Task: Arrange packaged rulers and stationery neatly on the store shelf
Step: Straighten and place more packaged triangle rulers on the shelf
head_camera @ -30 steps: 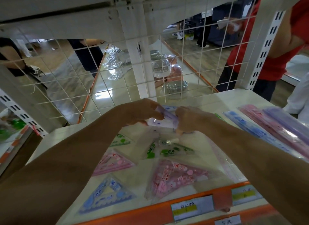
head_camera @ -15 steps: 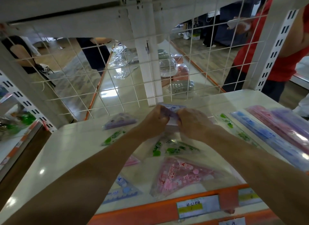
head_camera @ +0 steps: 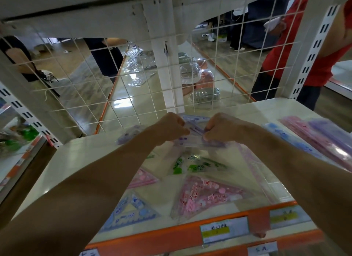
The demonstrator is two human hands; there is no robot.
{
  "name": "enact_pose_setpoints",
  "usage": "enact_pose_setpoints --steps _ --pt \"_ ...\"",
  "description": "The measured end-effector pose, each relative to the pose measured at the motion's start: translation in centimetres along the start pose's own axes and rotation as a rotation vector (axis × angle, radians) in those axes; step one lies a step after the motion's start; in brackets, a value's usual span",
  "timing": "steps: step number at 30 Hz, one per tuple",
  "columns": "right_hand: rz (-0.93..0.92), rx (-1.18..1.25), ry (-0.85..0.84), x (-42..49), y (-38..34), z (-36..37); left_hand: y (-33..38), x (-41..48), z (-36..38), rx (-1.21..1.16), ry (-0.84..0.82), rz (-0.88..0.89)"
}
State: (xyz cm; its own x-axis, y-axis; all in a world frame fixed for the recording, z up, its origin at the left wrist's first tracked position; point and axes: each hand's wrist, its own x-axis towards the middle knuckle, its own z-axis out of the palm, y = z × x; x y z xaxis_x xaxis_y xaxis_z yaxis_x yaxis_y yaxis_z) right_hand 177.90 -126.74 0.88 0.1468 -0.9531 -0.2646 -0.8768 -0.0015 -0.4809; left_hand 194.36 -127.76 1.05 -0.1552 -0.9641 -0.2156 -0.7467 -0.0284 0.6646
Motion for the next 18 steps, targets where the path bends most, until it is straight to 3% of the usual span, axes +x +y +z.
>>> enact_pose_setpoints --steps 9,14,18 --pt "-0.024 -0.187 0.035 0.3 -0.1 0.0 0.4 0.6 -0.1 0.226 -0.067 -0.062" --pt "-0.109 -0.333 -0.063 -0.9 -0.3 0.3 -0.6 -1.0 -0.5 0.473 -0.089 0.006" --pt "-0.186 -0.424 -0.03 -0.8 -1.3 0.9 -1.5 -1.6 0.2 0.544 -0.028 0.035"
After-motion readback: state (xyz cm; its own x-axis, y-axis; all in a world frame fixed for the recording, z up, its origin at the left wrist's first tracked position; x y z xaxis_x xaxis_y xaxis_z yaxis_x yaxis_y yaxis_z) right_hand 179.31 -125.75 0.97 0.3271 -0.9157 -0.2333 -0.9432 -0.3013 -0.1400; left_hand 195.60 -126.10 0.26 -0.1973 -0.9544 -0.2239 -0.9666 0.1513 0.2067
